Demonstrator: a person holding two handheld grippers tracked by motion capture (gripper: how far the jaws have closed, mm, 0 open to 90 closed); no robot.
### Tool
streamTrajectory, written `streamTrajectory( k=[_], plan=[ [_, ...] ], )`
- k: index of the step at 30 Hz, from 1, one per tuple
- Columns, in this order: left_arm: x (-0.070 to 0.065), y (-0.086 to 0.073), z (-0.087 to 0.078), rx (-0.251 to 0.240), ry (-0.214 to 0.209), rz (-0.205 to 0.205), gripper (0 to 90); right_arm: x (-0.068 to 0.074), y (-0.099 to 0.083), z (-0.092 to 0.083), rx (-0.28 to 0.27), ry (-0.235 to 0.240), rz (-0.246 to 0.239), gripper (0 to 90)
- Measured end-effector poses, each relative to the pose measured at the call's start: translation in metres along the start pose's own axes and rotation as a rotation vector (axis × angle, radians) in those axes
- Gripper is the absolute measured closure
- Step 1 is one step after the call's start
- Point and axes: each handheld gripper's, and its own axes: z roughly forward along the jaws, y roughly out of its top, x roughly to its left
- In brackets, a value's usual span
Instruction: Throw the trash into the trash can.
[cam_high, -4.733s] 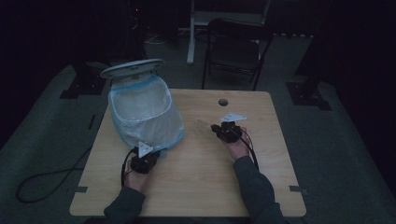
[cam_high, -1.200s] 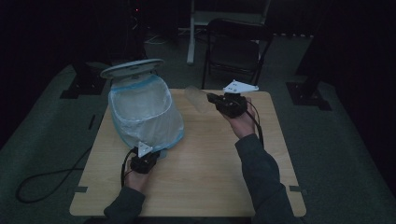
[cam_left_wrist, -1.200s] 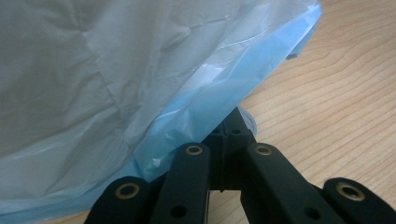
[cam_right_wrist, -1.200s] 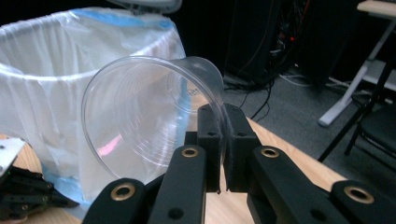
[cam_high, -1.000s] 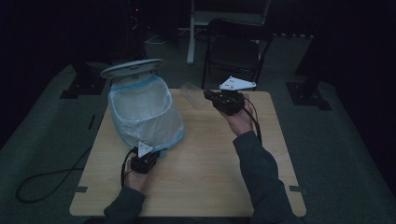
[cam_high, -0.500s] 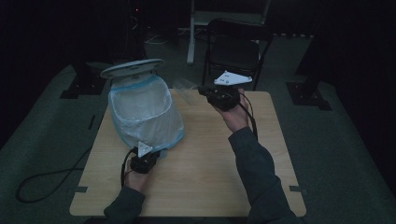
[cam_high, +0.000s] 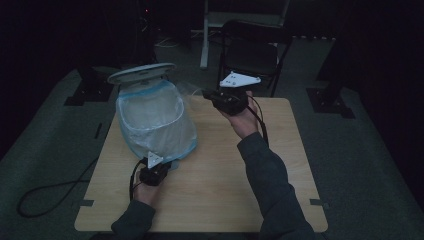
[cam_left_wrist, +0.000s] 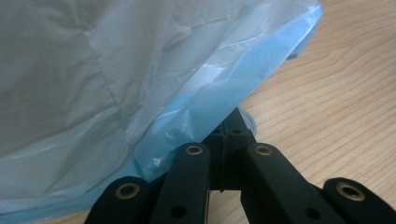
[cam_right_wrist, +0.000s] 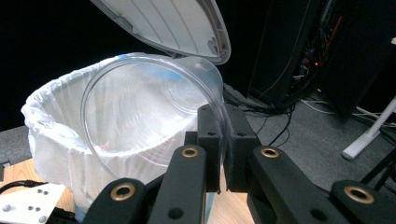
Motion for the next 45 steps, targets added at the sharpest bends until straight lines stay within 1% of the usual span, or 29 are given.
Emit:
streamTrajectory(
  k=[19,20,25,33,39,45],
  plan=[
    [0.0,0.0,0.0,0.0,-0.004,-0.005,90.0,0.013,0.01,0.025,0.014,0.047,-0.007,87.1],
    [0.0,0.0,0.0,0.0,-0.004,-0.005,90.0,0.015,0.011,0.03,0.018,0.054,-0.005,87.1],
    [0.0,0.0,0.0,0.001,-0.004,-0.005,90.0,0.019,0.013,0.04,0.028,0.064,-0.008,87.0],
    [0.0,0.0,0.0,0.001,-0.004,-0.005,90.0,0.024,0.014,0.053,0.038,0.083,0.001,87.0],
    [0.0,0.0,0.0,0.001,-0.005,-0.007,90.0,0.026,0.014,0.058,0.044,0.092,0.009,87.0],
    [0.0,0.0,0.0,0.0,-0.004,-0.006,90.0,0.026,0.014,0.059,0.043,0.098,0.01,87.0]
  ],
)
